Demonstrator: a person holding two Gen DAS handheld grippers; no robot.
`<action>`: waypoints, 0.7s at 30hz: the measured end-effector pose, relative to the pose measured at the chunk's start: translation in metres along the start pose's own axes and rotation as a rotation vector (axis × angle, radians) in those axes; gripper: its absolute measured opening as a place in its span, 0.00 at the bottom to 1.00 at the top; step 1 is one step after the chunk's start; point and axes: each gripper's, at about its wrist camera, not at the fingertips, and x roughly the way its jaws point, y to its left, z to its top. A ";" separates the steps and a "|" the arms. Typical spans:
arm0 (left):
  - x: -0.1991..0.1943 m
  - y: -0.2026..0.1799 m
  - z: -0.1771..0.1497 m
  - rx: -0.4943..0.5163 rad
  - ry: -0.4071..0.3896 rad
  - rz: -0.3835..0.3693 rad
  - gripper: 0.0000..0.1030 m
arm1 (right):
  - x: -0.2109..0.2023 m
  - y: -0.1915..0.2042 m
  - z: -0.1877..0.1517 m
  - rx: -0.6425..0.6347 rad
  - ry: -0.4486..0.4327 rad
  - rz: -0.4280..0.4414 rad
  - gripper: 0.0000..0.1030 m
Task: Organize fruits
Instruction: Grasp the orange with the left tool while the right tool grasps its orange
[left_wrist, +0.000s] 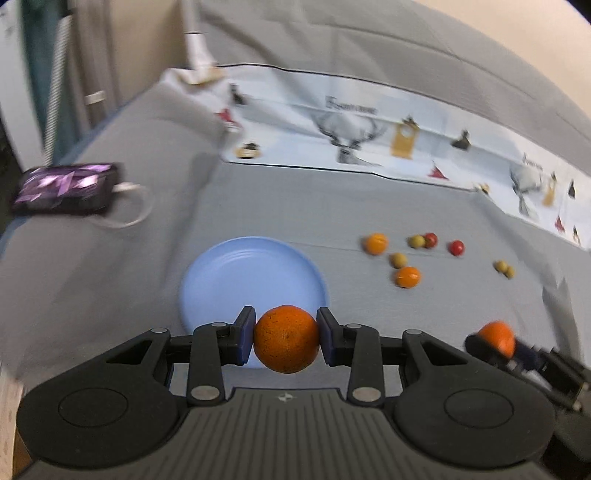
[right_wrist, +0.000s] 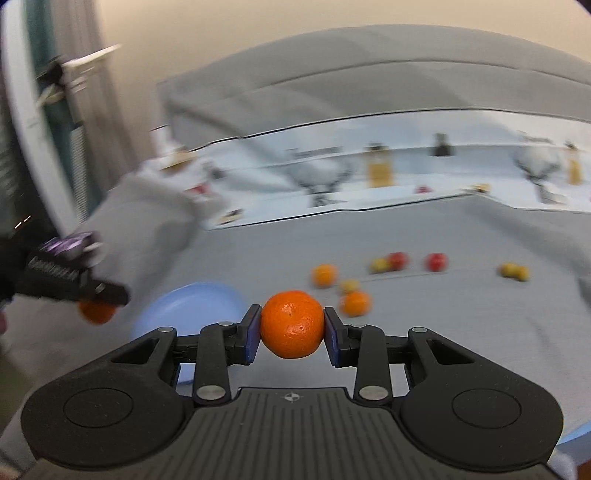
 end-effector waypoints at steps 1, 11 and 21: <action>-0.005 0.008 -0.004 -0.013 -0.002 -0.002 0.38 | -0.003 0.012 -0.003 -0.011 0.008 0.015 0.35; -0.030 0.057 -0.026 -0.097 -0.033 -0.022 0.38 | -0.018 0.070 -0.015 -0.097 0.042 0.044 0.35; -0.028 0.064 -0.026 -0.116 -0.038 -0.024 0.38 | -0.009 0.078 -0.011 -0.144 0.052 0.045 0.35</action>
